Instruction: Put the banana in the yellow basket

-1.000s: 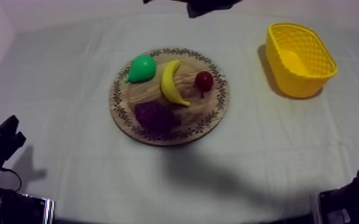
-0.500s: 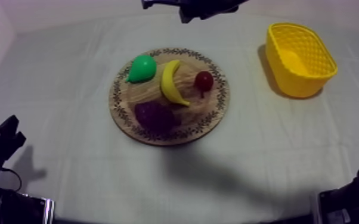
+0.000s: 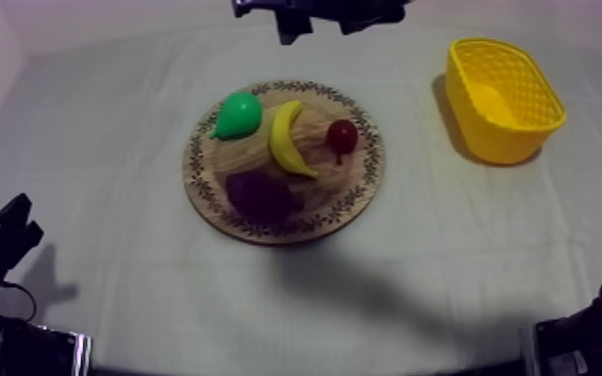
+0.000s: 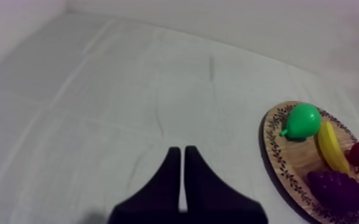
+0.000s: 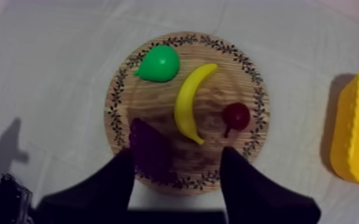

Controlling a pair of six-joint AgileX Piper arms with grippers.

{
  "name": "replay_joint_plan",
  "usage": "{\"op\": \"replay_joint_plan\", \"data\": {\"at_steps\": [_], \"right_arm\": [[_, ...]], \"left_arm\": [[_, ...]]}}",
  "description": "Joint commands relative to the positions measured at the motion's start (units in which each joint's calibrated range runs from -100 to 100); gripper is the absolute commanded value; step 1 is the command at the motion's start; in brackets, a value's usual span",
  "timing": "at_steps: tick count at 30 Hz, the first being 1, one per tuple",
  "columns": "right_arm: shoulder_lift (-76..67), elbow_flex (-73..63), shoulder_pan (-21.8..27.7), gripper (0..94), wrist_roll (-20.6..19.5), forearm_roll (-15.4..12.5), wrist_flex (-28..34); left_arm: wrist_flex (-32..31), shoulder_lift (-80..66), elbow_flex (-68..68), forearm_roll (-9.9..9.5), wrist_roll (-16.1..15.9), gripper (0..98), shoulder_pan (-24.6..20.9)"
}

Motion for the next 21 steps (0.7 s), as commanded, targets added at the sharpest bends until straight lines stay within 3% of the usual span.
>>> {"op": "replay_joint_plan", "data": {"at_steps": [1, 21], "right_arm": [[0.8, 0.0, 0.1, 45.2, -0.2, -0.1, -0.4], [20.1, -6.5, 4.0, 45.9, -0.7, -3.6, -9.5]], "left_arm": [[0.0, 0.0, 0.0, 0.0, 0.0, 0.0, 0.0], [0.0, 0.0, 0.0, 0.0, 0.0, 0.0, 0.0]]}}
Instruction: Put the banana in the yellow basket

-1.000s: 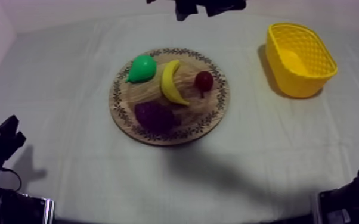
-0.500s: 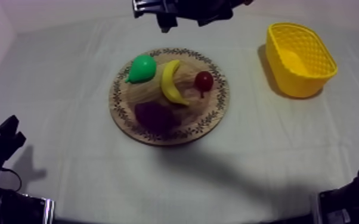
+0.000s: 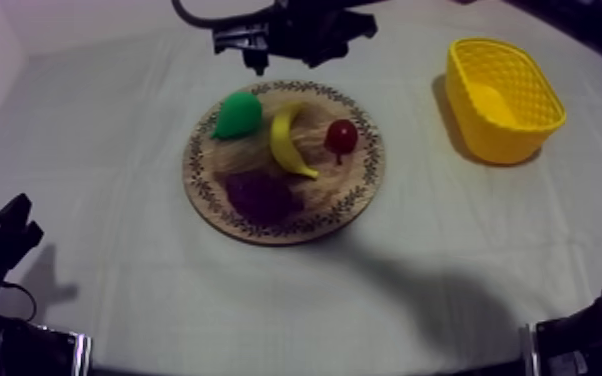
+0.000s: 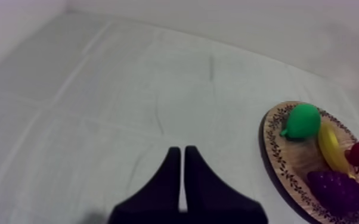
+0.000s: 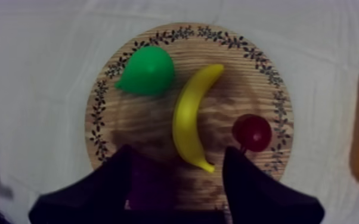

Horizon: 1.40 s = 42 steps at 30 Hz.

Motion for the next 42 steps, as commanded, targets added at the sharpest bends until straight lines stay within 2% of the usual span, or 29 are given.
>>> {"op": "replay_joint_plan", "data": {"at_steps": [1, 17, 38, 40, 42], "right_arm": [[2.7, -0.4, 0.1, 45.9, 0.0, -0.2, -0.6], [16.1, -1.7, 1.6, 46.4, 0.6, -0.2, -8.2], [25.8, -4.3, 2.6, 46.0, 2.9, -1.0, -15.9], [26.7, -4.6, 2.7, 45.3, 3.0, -1.2, -16.4], [27.3, -4.7, 2.8, 39.6, 3.2, -1.3, -16.9]], "left_arm": [[0.0, 0.0, 0.0, 0.0, 0.0, 0.0, 0.0], [0.0, 0.0, 0.0, 0.0, 0.0, 0.0, 0.0], [0.0, 0.0, 0.0, 0.0, 0.0, 0.0, 0.0], [0.0, 0.0, 0.0, 0.0, 0.0, 0.0, 0.0], [0.0, 0.0, 0.0, 0.0, 0.0, 0.0, 0.0]]}}
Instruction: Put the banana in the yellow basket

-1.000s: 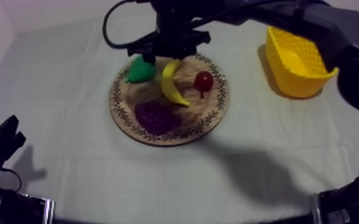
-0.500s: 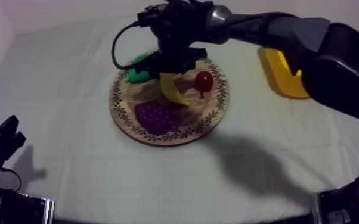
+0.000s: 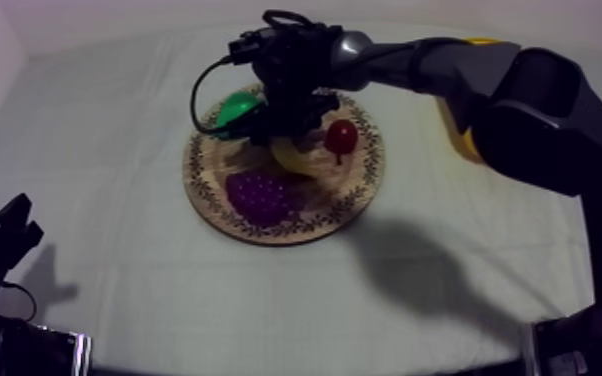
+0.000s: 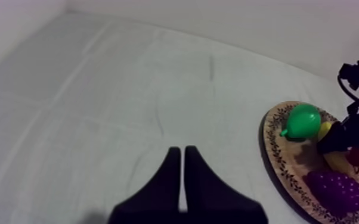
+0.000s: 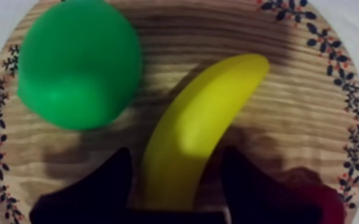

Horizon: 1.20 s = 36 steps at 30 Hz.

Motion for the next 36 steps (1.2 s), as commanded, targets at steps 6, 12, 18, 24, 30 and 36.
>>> {"op": "replay_joint_plan", "data": {"at_steps": [6, 12, 18, 24, 30, 36], "right_arm": [[0.4, -0.4, 0.3, 16.2, 0.2, 0.0, -0.5], [-2.4, 0.6, 0.3, 11.7, -0.3, 0.6, 1.1], [-9.5, 4.3, 0.2, 11.1, -0.7, 1.7, 3.5], [-20.5, 9.8, 0.2, 11.1, -1.4, 4.7, 5.8], [-32.4, 14.2, 1.8, 11.2, -1.0, 7.8, 7.7], [-41.9, 18.4, 5.9, 11.2, 0.1, 10.5, 7.1]], "left_arm": [[0.0, 0.0, 0.0, 0.0, 0.0, 0.0, 0.0], [0.0, 0.0, 0.0, 0.0, 0.0, 0.0, 0.0], [0.0, 0.0, 0.0, 0.0, 0.0, 0.0, 0.0], [0.0, 0.0, 0.0, 0.0, 0.0, 0.0, 0.0], [0.0, 0.0, 0.0, 0.0, 0.0, 0.0, 0.0], [0.0, 0.0, 0.0, 0.0, 0.0, 0.0, 0.0]]}}
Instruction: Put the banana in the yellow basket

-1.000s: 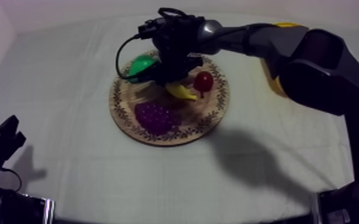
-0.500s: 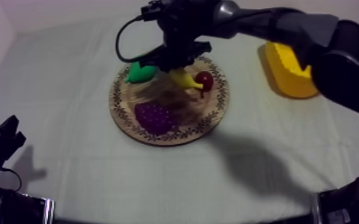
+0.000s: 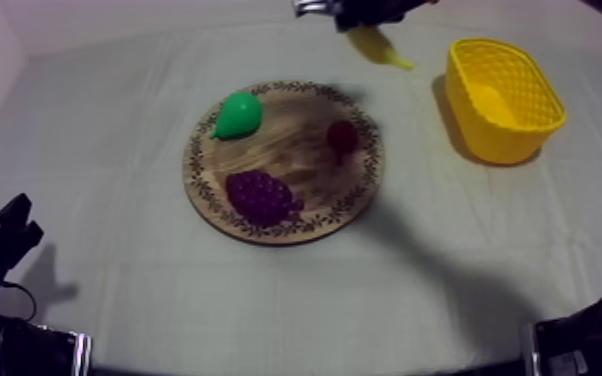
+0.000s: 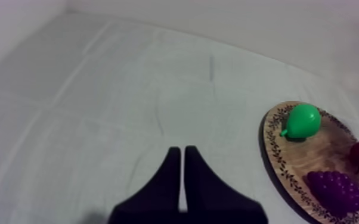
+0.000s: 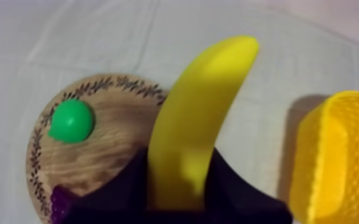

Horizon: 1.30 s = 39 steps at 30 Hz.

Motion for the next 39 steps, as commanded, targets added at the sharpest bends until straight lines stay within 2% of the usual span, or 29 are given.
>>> {"op": "replay_joint_plan", "data": {"at_steps": [1, 13, 21, 27, 39], "right_arm": [[-5.0, 2.1, 2.3, 11.2, 0.4, 0.9, -1.2], [-14.0, 14.0, 15.5, 11.2, 3.4, 2.7, -9.6], [-15.1, 20.7, 21.8, 11.1, 5.1, 2.4, -14.8], [-14.0, 25.5, 23.6, 11.1, 5.5, 1.8, -16.8], [-8.5, 33.8, 23.5, 11.2, 6.0, 0.1, -19.6]], "left_arm": [[0.0, 0.0, 0.0, 0.0, 0.0, 0.0, 0.0], [0.0, 0.0, 0.0, 0.0, 0.0, 0.0, 0.0], [0.0, 0.0, 0.0, 0.0, 0.0, 0.0, 0.0], [0.0, 0.0, 0.0, 0.0, 0.0, 0.0, 0.0], [0.0, 0.0, 0.0, 0.0, 0.0, 0.0, 0.0]]}}
